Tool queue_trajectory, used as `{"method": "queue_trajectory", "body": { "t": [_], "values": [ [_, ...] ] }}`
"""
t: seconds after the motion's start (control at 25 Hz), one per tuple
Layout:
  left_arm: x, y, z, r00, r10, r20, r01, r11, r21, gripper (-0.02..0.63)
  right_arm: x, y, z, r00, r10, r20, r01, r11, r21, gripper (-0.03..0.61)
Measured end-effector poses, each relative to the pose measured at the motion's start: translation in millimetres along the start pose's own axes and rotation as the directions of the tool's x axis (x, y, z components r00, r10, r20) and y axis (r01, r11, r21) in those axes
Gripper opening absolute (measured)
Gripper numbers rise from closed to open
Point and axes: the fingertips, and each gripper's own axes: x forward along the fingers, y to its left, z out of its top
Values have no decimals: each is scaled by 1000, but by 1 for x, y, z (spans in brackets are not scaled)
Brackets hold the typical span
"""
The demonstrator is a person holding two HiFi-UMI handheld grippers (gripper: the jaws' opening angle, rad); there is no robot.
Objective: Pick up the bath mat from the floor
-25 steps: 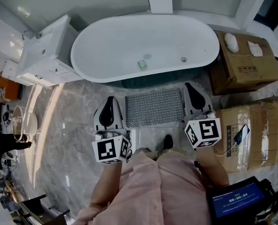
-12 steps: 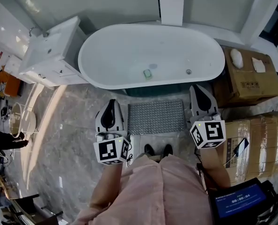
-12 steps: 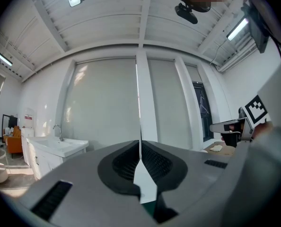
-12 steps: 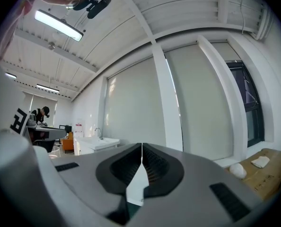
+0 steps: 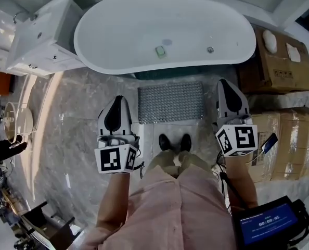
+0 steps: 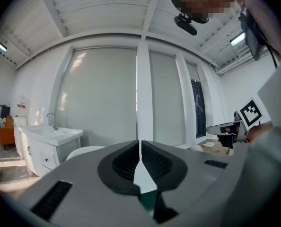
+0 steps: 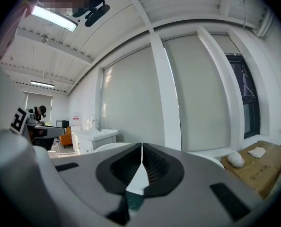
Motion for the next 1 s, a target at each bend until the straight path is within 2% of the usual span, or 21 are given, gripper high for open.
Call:
{"method": "queue_trajectory", "body": {
  "t": [0.12, 0.44, 0.68, 1.0],
  "values": [
    [-1, 9, -23, 999, -3, -47, 2, 1000, -29, 37, -7, -2, -20, 998, -31, -55, 32, 999, 3, 20],
    [10, 20, -76, 993, -28, -114, 20, 997, -74, 37, -8, -5, -72, 989, -29, -147, 27, 1000, -12, 20],
    [11, 17, -134, 983, -54, -174, 39, 995, -88, 37, -5, -9, -128, 977, -24, -211, 21, 1000, -13, 20],
    [-4, 24, -206, 962, -32, -271, 4, 995, -104, 37, -18, -18, -201, 951, -40, -306, 44, 999, 4, 20]
  ]
}}
